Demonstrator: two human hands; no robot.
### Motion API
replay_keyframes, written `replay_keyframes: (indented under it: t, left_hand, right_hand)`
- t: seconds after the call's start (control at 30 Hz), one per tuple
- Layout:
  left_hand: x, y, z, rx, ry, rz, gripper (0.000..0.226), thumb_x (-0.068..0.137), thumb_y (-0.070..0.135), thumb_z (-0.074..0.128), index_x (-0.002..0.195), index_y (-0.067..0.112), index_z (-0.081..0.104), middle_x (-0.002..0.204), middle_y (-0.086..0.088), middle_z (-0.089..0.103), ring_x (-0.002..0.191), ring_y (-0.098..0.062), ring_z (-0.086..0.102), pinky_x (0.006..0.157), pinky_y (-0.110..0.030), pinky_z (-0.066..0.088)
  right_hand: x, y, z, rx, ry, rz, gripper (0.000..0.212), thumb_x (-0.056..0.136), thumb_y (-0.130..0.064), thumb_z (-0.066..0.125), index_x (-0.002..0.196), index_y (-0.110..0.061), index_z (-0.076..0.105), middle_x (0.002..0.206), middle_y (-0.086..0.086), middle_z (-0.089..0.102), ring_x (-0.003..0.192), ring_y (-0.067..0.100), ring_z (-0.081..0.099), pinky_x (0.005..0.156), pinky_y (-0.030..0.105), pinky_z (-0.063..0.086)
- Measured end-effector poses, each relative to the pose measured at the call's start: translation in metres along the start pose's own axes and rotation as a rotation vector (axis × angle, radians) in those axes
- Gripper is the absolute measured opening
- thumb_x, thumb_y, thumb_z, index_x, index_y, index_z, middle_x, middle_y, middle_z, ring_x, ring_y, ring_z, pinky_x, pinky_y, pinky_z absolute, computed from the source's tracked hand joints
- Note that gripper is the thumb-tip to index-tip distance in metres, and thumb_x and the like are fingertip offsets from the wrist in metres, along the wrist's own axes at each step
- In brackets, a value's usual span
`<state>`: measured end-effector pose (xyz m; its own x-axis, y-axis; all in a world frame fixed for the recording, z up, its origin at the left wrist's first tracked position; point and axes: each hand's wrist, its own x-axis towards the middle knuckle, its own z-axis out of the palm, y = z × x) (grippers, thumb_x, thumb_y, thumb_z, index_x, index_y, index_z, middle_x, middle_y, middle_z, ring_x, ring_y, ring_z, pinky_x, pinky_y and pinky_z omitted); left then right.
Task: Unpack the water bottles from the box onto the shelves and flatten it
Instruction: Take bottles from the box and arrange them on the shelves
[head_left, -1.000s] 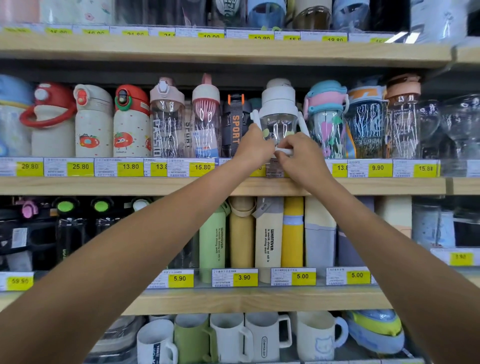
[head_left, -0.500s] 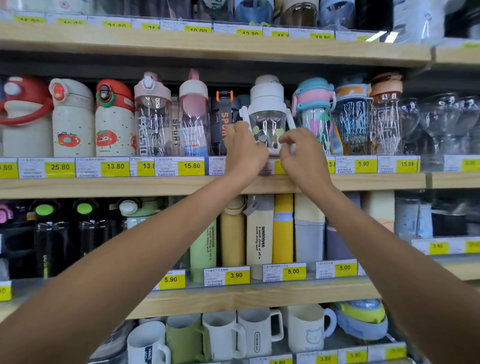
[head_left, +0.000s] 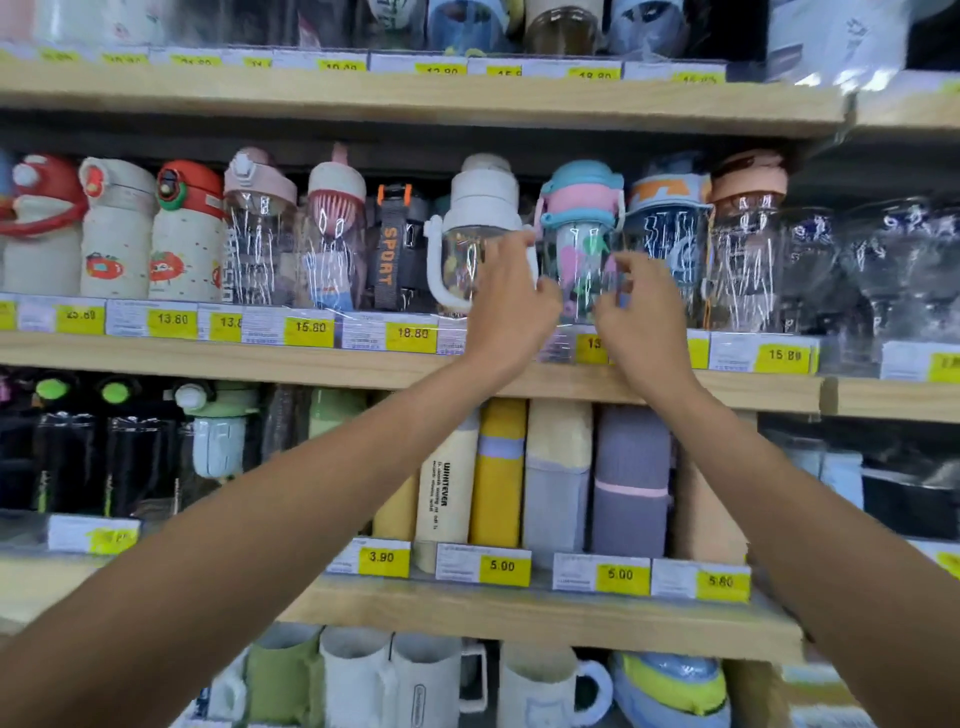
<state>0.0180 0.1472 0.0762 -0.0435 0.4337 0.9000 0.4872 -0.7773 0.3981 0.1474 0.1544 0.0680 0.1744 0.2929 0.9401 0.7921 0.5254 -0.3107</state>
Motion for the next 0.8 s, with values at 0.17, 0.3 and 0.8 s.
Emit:
replay_keyframes:
  t: [0.17,0.3,0.8]
  left_hand:
    - [-0.007,0.022,0.025,0.027,-0.047,0.003,0.035,0.082,0.0,0.048,0.116,0.003,0.054,0.115,-0.017,0.055,0.104,-0.032,0.053,0.086,-0.039,0.045]
    - [-0.003,0.029,0.026,0.107,-0.132,-0.112,0.027,0.083,0.001,0.045,0.108,0.005,0.056,0.104,-0.016,0.06,0.095,-0.03,0.055,0.075,-0.035,0.042]
    - [0.005,0.031,0.029,0.019,-0.099,-0.216,0.045,0.089,0.003,0.042,0.133,0.014,0.047,0.136,-0.006,0.051,0.117,-0.021,0.051,0.079,-0.024,0.037]
  right_hand:
    - [0.007,0.01,-0.005,0.064,-0.11,-0.023,0.016,0.082,-0.008,0.05,0.097,-0.01,0.054,0.086,0.007,0.057,0.085,0.031,0.055,0.065,0.034,0.033]
    - [0.01,0.005,-0.003,0.019,-0.157,0.07,0.021,0.08,-0.011,0.049,0.1,-0.014,0.052,0.084,0.011,0.06,0.084,0.034,0.057,0.068,0.038,0.042]
    - [0.011,0.004,-0.003,0.23,-0.044,0.129,0.03,0.083,-0.001,0.045,0.111,-0.007,0.056,0.11,0.013,0.059,0.103,0.03,0.053,0.084,0.034,0.041]
